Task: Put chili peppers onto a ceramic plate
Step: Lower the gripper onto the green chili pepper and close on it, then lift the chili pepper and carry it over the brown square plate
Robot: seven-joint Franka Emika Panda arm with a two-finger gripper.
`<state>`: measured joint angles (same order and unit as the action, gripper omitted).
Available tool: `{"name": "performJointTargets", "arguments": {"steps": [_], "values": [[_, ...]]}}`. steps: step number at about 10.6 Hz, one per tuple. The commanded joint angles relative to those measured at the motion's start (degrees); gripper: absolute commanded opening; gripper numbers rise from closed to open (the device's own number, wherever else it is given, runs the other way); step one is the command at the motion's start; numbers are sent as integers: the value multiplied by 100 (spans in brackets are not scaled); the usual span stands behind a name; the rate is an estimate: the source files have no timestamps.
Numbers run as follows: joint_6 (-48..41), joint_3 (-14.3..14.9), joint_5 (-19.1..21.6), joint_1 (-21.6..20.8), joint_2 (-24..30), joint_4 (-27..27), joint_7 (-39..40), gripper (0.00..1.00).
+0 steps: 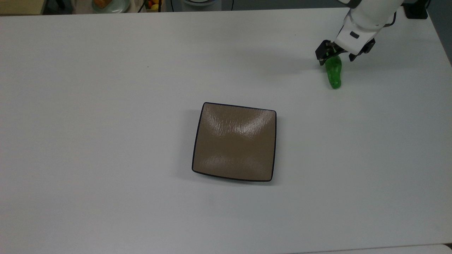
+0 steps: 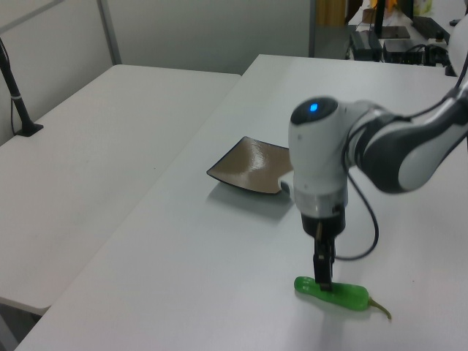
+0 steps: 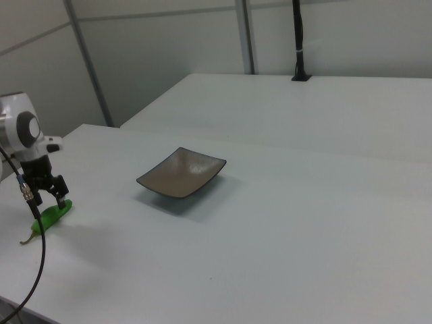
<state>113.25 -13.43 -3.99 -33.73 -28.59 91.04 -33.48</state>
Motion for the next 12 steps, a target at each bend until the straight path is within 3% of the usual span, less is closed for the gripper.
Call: {"name": "performJointTargets", "arguments": {"steps": [1, 2, 3, 5, 7, 8, 10, 12], "values": [[136, -1, -199, -64, -261, 28, -177, 100], [241, -132, -251, -38, -288, 36, -177, 96], [277, -211, -312, 15, -305, 45, -211, 84], [277, -221, -383, 15, -323, 97, -212, 42], [198, -221, -375, 85, -279, 54, -212, 11], [163, -221, -366, 164, -218, 45, -203, 5], [-38, -230, -357, 409, 36, 10, -177, 5], [-354, -221, -383, 638, 142, -480, -177, 5]]}}
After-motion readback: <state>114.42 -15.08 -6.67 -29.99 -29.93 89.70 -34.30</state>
